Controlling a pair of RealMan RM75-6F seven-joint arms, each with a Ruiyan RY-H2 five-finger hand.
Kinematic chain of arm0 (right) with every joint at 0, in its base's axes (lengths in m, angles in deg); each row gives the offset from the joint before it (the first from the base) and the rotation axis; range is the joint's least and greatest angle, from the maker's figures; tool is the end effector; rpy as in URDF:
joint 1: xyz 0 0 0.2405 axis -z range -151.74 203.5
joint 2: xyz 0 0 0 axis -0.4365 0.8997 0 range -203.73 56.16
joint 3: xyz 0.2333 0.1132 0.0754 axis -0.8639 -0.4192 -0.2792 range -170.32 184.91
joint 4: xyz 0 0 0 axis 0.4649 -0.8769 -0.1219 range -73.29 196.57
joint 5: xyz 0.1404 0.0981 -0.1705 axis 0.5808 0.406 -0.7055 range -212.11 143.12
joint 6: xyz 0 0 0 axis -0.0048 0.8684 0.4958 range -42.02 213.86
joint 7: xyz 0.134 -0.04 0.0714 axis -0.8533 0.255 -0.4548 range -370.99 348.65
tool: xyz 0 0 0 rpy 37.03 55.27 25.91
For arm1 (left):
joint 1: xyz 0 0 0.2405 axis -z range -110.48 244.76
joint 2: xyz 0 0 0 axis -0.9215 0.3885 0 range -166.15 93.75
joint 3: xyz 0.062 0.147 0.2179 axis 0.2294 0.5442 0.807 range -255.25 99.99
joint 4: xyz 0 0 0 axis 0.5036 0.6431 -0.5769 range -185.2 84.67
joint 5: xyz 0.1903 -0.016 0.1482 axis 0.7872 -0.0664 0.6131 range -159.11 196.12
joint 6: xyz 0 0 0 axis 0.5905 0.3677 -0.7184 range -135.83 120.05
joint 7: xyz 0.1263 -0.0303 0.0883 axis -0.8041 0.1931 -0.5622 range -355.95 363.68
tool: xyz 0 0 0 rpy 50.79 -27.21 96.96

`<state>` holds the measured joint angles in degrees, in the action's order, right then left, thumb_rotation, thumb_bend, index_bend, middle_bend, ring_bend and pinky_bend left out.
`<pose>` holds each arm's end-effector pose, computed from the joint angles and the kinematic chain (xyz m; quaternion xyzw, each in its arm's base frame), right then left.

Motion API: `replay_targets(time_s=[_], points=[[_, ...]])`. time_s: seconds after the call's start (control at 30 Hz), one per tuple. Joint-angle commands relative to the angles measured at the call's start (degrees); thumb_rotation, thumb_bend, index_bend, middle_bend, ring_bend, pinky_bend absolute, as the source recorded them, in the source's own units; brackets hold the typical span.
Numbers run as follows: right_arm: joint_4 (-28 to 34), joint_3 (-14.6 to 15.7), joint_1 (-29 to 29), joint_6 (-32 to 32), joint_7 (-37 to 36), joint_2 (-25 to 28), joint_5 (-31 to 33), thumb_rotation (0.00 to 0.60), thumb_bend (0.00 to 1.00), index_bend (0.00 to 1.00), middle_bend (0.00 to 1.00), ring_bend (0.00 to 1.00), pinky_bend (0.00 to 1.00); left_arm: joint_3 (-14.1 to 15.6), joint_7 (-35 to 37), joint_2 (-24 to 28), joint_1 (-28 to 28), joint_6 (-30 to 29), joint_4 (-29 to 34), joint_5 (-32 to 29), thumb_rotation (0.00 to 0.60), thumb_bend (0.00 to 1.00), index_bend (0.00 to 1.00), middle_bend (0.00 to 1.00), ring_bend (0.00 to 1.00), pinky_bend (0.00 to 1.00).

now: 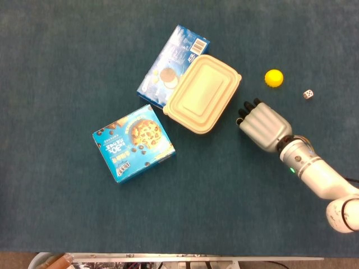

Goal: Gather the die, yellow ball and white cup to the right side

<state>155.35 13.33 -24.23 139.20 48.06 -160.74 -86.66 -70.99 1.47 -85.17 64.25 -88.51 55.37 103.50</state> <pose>-0.1718 -0.3040 -0.0901 0.9025 -0.1371 0.1252 0.3887 -0.3469 0.1057 0.1700 -0.6044 -0.4819 -0.2441 0.5856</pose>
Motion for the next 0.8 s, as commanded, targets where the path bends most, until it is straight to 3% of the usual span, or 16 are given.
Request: replay_targets(time_s=[0.03, 0.8], points=[[-0.1, 0.1, 0.0, 0.4, 0.2, -0.3, 0.0, 0.6, 0.24, 0.39, 0.27, 0.19, 0.28, 0.1, 0.1, 0.1, 0.0, 0.0, 0.0, 0.1, 0.498, 0.29, 0.33, 0.38, 0.33, 0.18], [-0.8, 1.2, 0.7, 2.8, 1.3, -1.6, -1.2, 0.6, 0.28, 0.46, 0.28, 0.19, 0.28, 0.4, 0.8, 0.6, 0.0, 0.2, 0.2, 0.6, 0.492, 0.29, 0.33, 0.38, 0.33, 0.18]])
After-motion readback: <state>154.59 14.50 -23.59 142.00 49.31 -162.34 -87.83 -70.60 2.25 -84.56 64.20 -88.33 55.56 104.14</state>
